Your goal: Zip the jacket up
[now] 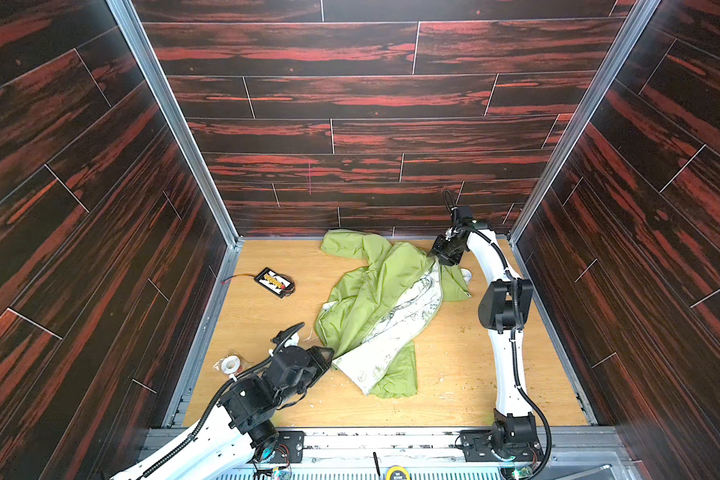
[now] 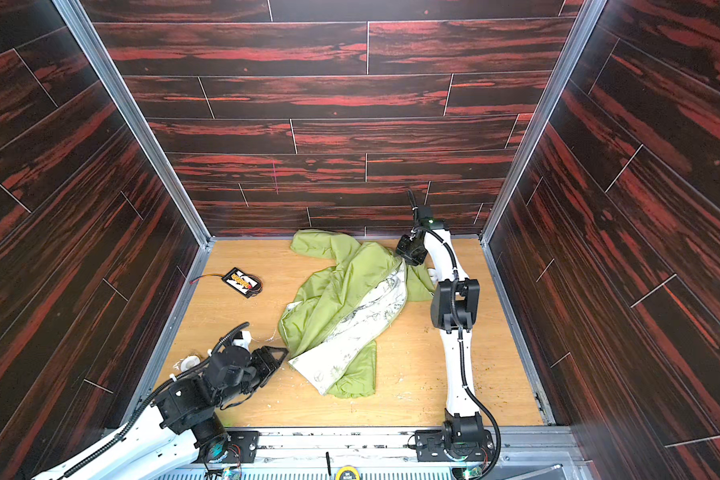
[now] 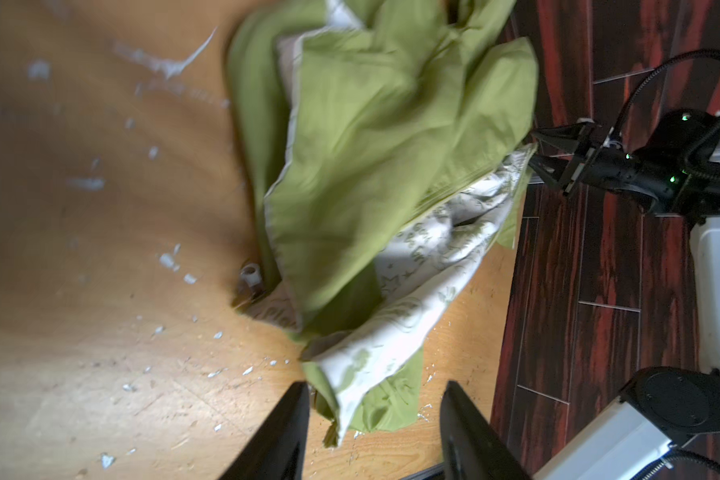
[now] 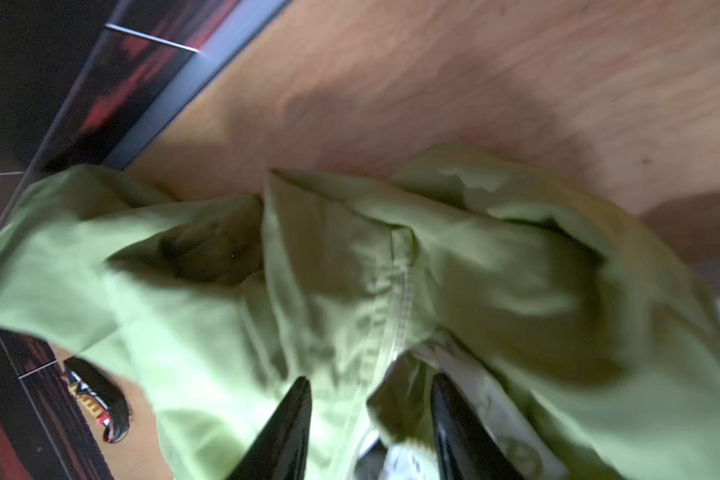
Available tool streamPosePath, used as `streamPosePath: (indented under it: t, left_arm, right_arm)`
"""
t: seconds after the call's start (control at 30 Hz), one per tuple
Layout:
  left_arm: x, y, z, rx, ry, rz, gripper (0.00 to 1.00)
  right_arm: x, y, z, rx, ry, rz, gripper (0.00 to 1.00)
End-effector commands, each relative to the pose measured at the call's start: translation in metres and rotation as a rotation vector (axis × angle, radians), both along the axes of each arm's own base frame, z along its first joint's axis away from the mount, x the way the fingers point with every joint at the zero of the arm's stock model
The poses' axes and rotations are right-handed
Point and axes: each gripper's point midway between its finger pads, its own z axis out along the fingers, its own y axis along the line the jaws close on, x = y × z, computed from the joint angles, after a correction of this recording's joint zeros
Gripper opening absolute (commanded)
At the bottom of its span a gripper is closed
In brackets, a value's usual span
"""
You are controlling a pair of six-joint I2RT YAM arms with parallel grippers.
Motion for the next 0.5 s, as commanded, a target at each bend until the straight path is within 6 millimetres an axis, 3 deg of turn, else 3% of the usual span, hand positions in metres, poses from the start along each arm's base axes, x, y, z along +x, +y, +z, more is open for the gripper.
streamPosePath:
  t: [0.0, 0.13, 0.27, 0.37, 0.47]
  left_arm:
    - [0.005, 0.007, 0.007, 0.197, -0.039, -0.074, 0.54]
    - [0.015, -0.015, 0.022, 0.286, -0.057, -0.205, 0.55]
    - [0.022, -0.048, 0.021, 0.401, -0.038, -0.396, 0.54]
    - [0.021, -0.079, 0.027, 0.568, -0.097, -0.567, 0.52]
    - [0.014, -0.108, 0.043, 0.781, -0.217, -0.709, 0.53]
  right_arm:
    - [-0.015, -0.005, 0.084, -0.02, -0.142, 0.013, 0.51]
    - [-0.033, -0.018, 0.102, -0.064, -0.178, -0.01, 0.52]
    - [-0.055, -0.033, 0.11, -0.089, -0.213, -0.045, 0.54]
    - [-0.078, -0.044, 0.1, -0.086, -0.204, -0.07, 0.54]
    - [-0.103, -0.048, 0.078, -0.054, -0.178, -0.081, 0.5]
